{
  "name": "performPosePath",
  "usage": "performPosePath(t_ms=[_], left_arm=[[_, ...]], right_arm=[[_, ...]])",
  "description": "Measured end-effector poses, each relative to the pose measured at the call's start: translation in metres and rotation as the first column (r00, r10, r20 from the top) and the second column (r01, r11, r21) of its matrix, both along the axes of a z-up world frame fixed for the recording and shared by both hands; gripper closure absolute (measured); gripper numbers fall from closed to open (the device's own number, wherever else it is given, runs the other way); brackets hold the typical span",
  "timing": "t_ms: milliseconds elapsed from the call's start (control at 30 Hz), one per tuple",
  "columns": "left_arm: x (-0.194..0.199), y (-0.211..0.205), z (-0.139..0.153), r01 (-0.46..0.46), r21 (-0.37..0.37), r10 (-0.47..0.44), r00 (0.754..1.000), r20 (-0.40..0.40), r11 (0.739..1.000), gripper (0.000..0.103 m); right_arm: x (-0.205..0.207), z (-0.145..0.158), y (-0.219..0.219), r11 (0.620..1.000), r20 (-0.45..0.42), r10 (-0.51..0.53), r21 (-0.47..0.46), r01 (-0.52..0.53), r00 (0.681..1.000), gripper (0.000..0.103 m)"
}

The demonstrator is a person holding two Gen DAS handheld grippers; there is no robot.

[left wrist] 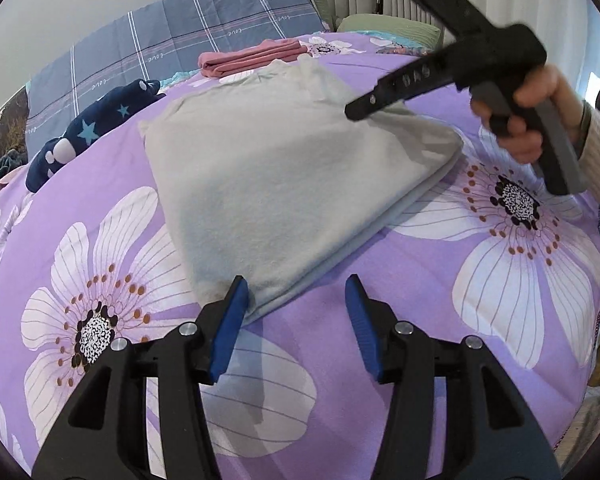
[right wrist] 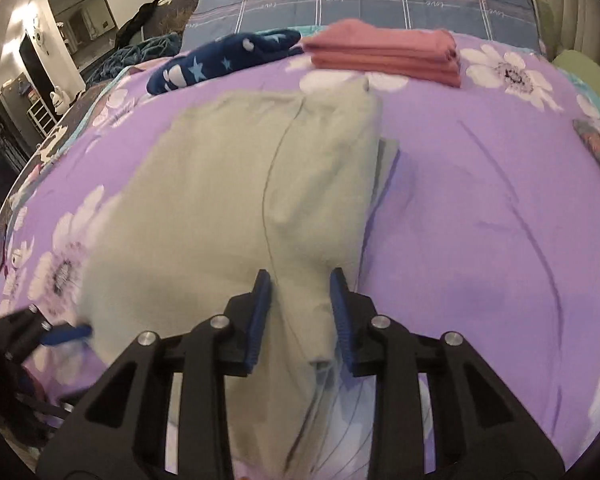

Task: Fold small clothes
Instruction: 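Open both grippers wide and move them to the folded shirt's edge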

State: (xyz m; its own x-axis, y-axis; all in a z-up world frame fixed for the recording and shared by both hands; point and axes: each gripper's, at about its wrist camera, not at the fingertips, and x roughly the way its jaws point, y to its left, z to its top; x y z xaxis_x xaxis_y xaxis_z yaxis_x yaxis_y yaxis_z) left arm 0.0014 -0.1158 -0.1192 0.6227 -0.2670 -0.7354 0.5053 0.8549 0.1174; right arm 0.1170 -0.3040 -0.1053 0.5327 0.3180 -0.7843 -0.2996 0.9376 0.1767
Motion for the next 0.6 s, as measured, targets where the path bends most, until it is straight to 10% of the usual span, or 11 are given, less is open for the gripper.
performPosePath(t_ms=[233,500,600], left_arm=[[-0.004,-0.001,0.003,-0.020,0.010,0.020,1.000,0.017,1.000,0.050],[0.001,0.042,0.051,-0.057,-0.214,0.072,0.996,0.061,0.975,0.050],[0.027,0.056,0.044,-0.132,-0.171,0.142,0.989,0.049,0.976,0.050]], right_arm=[[-0.010,0.024,-0.008,0.998,0.080,-0.030,0.048,0.026,0.996,0.054],[-0.004,0.025,-0.051,0.980,0.023,-0.100,0.176,0.094,0.995,0.046],[-0.003,0.021,-0.052,0.976,0.013,-0.082,0.202,0.078,0.997,0.043]])
